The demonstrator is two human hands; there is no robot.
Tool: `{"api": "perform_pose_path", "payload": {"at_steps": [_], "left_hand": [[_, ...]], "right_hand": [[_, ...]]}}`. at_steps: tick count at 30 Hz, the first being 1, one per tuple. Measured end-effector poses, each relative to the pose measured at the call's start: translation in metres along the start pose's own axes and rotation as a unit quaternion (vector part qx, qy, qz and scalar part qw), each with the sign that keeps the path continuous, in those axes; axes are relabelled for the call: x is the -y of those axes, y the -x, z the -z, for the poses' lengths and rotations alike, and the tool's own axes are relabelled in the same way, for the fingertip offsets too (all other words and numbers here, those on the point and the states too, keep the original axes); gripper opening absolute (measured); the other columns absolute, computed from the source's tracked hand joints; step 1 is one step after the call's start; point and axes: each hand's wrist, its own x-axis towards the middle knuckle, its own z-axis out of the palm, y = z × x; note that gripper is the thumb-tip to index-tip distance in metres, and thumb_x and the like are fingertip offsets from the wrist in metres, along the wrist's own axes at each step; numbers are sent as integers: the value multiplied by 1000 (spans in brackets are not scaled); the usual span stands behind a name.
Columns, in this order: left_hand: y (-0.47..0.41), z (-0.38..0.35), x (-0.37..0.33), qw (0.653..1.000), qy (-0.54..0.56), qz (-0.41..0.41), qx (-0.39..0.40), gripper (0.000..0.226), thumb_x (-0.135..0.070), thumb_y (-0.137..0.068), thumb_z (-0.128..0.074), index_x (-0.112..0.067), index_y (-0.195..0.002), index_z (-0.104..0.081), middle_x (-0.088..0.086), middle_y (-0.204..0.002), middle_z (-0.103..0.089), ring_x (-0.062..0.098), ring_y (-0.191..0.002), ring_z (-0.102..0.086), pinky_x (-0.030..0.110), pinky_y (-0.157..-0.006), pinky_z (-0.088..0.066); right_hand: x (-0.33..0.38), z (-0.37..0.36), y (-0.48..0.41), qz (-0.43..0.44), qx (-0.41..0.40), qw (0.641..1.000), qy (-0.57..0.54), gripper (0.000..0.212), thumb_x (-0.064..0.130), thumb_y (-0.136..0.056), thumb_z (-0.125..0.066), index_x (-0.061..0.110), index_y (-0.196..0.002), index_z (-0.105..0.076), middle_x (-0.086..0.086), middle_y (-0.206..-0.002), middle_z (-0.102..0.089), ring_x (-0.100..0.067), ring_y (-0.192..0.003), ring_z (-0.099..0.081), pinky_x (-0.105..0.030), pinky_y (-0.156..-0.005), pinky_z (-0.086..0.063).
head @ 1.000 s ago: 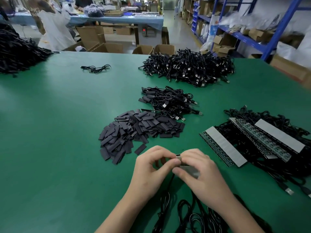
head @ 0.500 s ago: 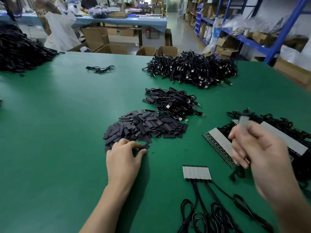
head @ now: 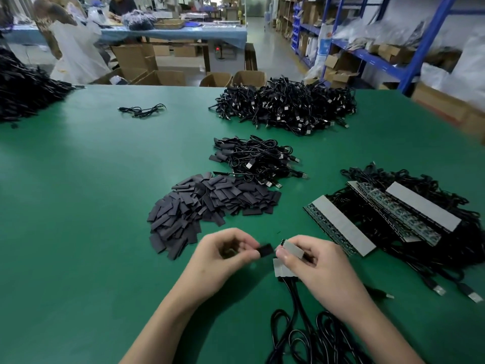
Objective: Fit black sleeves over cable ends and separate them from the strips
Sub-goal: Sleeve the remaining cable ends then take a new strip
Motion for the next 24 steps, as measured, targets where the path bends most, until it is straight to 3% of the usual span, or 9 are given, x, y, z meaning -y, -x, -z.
{"api": "perform_pose_path", "payload": {"at_steps": [2, 5, 8, 12, 15, 21, 24], "left_hand": [[1, -9, 1, 998, 38, 4, 45, 7, -22, -85, -81, -24, -91, -77, -9, -77, -68, 6, -73, -60, 16, -72, -47], [2, -18, 3, 999, 8, -3, 31, 10, -33, -84, -80, -28, -93, -77, -7, -81, -71, 7, -74, -61, 19, -73, -48], [4, -23, 5, 983, -147, -110, -29, 17, -37, -84, -82, -33, -100, -77, -14, -92, -72, 4, -85, -67, 18, -77, -49], [6, -29, 1, 945, -262, -188, -52, 26, -50, -85, -77, -33, -105, -77, -19, -94, -70, 5, -91, -66, 31, -80, -55], [6, -27, 0, 958, -214, -176, -68, 21, -39, -83, -82, -31, -103, -80, -20, -96, -73, 7, -93, -69, 30, -82, -56], [5, -28, -1, 976, -149, -150, -57, 22, -29, -80, -86, -31, -101, -81, -23, -97, -75, 9, -94, -71, 30, -79, -54], [5, -29, 0, 979, -141, -141, -46, 22, -29, -80, -87, -31, -101, -81, -22, -97, -75, 9, -94, -71, 32, -78, -54]], "right_hand": [[-2, 2, 2, -8, 19, 1000, -15, 20, 38, -96, -68, 26, -81, -69, 15, -63, -57, -1, -60, -49, -18, -58, -38], [-6, 3, 3, -25, 28, 999, -28, 19, 33, -96, -69, 18, -84, -71, 10, -64, -57, -6, -64, -50, -31, -63, -40], [-7, -2, 4, -32, 2, 999, -36, 20, 29, -95, -70, 16, -79, -71, 10, -63, -60, -7, -61, -50, -31, -60, -40], [-5, -5, 4, -32, 6, 998, -60, 20, 33, -97, -68, 22, -81, -75, 5, -70, -71, -7, -65, -59, -26, -63, -46], [-7, -1, 3, -32, 32, 993, -112, 38, 47, -91, -64, 10, -83, -72, -10, -71, -62, -10, -68, -53, -30, -67, -43], [-8, 2, 2, -50, 65, 980, -182, 27, 20, -99, -66, 19, -73, -73, 16, -58, -55, 5, -55, -48, -6, -56, -38], [-3, 4, 3, -56, 74, 973, -209, 32, 13, -98, -65, 21, -68, -73, 18, -49, -52, 6, -45, -48, -4, -50, -38]]}}
